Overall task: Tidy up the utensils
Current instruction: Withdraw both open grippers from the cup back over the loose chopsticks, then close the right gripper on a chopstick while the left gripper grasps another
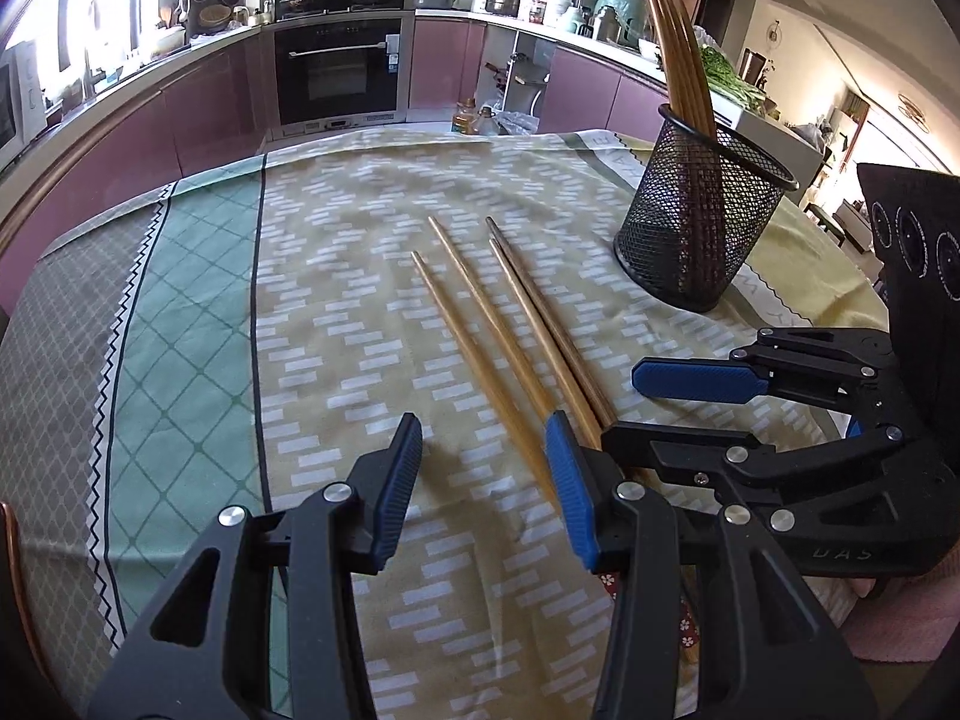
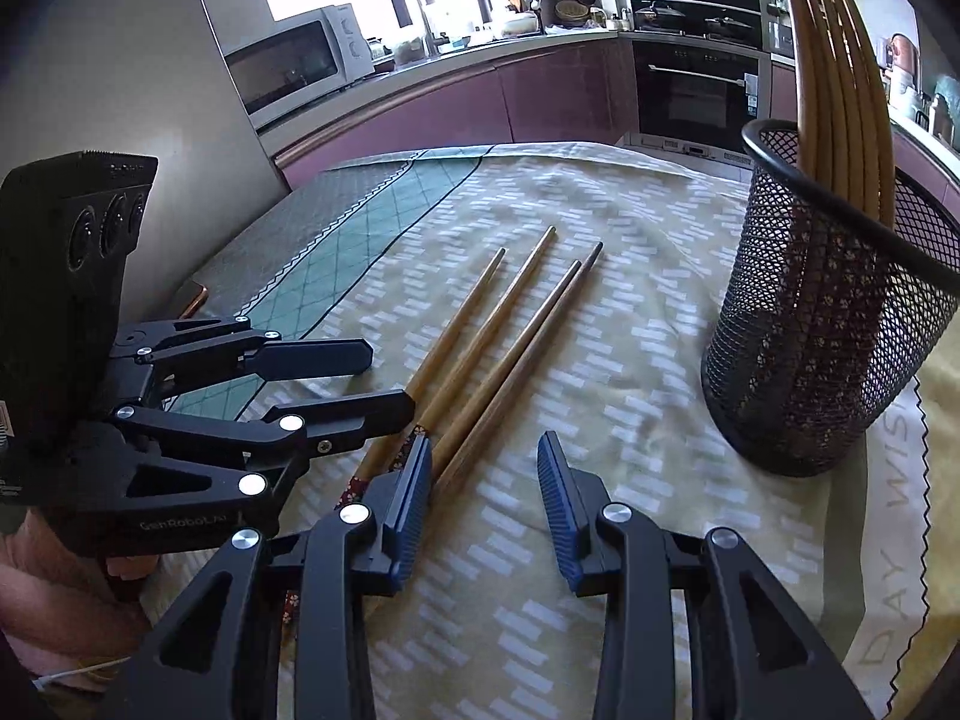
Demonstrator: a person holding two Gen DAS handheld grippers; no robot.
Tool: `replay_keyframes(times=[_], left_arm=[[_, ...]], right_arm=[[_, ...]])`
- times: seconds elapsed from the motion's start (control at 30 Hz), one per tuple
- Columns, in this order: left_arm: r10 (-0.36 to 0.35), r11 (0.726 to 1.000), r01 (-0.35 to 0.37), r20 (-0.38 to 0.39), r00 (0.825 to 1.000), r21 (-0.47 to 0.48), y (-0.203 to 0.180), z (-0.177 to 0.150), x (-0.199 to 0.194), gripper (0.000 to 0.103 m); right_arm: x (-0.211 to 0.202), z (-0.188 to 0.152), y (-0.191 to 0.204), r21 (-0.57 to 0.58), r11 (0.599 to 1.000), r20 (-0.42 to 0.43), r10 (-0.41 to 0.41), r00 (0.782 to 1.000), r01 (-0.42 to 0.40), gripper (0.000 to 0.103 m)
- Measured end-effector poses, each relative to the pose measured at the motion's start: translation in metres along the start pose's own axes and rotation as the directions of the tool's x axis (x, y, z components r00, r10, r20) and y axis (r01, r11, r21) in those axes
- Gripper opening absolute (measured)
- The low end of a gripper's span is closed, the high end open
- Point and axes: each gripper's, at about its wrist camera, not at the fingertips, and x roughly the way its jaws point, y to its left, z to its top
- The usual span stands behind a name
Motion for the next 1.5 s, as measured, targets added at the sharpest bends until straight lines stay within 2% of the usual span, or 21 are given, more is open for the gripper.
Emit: replay_keyframes(times=[0.57,0.77,0.97,1.17,1.27,1.37,1.5], left_arm=[[0.017,0.999,-0.016,-0.032,0.999,0.030,-0.001,0.006,0.007,0.040],[0.018,0.999,-0.017,-0.046,0.999,0.037,0.002,0.016,0.014,0.034],[0.028,0.999,-0.027,-0.043,0.999,0.024,0.004,0.020,0.018,0.023],[0.002,0.999,-0.003,-0.033,0.999,-0.034,0.008,0.017,0.016,0.011],[-0.017,0.997,0.014,-0.032,0.999,-0.074,0.010,0.014,0.014,0.009],[-0.027,0.995,0.025,-0.026,0.999,-0.095,0.012,0.012,0.010,0.008],[-0.048,0.994,0.046,-0.017,0.999,-0.101,0.011,0.009,0.004,0.008]], right_arm=[[0.001,0.006,-0.006,0.002,0.999,-0.019,-0.039,0.999,0.039,0.031],[0.011,0.019,-0.009,0.013,0.998,-0.018,-0.065,0.998,0.065,0.031],[0.015,0.024,-0.010,0.023,0.997,-0.008,-0.073,0.997,0.073,0.025],[0.009,0.021,-0.020,0.087,0.996,0.000,-0.006,1.000,0.006,0.009],[0.006,0.018,-0.026,0.128,0.992,0.007,0.018,1.000,-0.019,0.008],[0.000,0.016,-0.031,0.155,0.987,0.019,0.027,0.999,-0.029,0.002],[-0.003,0.013,-0.036,0.176,0.984,0.020,0.026,0.999,-0.029,0.002]])
